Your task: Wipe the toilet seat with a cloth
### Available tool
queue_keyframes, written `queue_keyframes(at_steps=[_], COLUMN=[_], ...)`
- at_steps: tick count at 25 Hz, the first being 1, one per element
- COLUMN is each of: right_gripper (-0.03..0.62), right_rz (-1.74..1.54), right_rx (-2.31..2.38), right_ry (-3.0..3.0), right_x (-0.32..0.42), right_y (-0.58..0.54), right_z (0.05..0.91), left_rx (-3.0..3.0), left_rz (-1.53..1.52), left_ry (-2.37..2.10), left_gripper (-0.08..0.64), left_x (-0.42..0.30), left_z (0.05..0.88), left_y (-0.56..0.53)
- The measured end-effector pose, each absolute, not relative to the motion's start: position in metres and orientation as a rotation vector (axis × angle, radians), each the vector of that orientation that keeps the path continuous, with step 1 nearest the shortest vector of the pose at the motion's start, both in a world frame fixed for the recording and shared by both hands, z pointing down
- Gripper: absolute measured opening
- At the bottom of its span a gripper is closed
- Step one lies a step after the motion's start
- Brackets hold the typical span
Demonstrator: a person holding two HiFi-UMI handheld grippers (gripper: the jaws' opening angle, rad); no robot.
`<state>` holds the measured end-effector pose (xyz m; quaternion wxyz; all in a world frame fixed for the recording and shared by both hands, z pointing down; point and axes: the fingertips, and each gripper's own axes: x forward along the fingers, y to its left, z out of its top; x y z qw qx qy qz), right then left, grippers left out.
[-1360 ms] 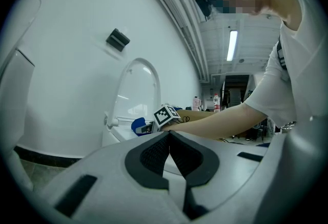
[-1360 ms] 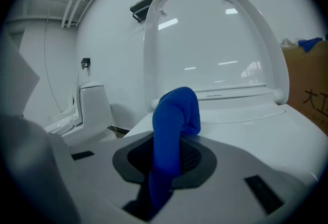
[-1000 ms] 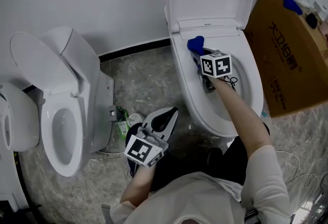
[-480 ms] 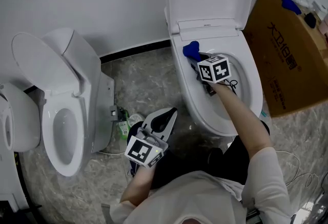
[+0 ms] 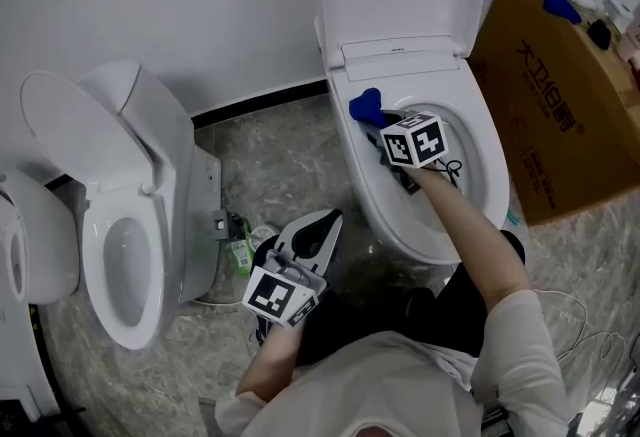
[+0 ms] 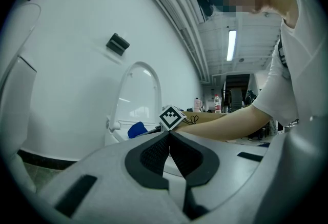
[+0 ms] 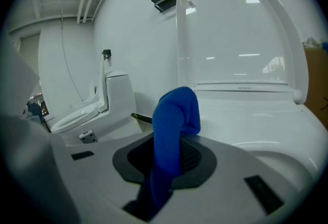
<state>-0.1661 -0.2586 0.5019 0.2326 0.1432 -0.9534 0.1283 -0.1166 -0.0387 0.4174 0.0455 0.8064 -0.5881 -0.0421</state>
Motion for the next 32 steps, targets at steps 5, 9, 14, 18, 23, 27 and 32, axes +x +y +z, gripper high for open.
queue_keyframes(at_steps=[5, 9, 14, 18, 23, 27, 32], right_gripper=[0.051, 0.051, 0.051, 0.051, 0.051, 0.051, 0.051], right_rz=[0.344, 0.321, 0.331, 0.340, 0.308, 0.279, 0.291], right_rx=[0.392, 0.405, 0.392, 0.370, 0.346, 0.316, 0.289], right_ry=[-2.607, -2.595, -2.595, -2.591, -2.582, -2.574, -2.560], right_x=[-0.164, -0.162, -0.158, -0.153, -0.148, -0.144, -0.140], right_y=[-0.251, -0.247, -0.239, -0.231, -0.219, -0.209, -0.201], right_z=[0.503, 0.503, 0.503, 0.503, 0.503, 0.504, 0.504], left_rx=[2.469, 2.476, 2.469, 2.469, 2.474, 2.488, 2.485], left_rz=[-0.140, -0.144, -0.153, -0.170, -0.174, -0.173, -0.197], left_ry=[-1.788, -1.782, -1.785, -1.786, -1.786, -1.767, -1.753], left_gripper=[0.005, 0.005, 0.005, 0.005, 0.005, 0.005, 0.005], left_x=[-0.116, -0.114, -0.114, -0.113, -0.111, -0.106, -0.105], left_z=[0.416, 0.416, 0.417, 0.414, 0.413, 0.415, 0.414], left_y=[-0.039, -0.038, -0.037, -0.036, -0.037, -0.037, -0.037])
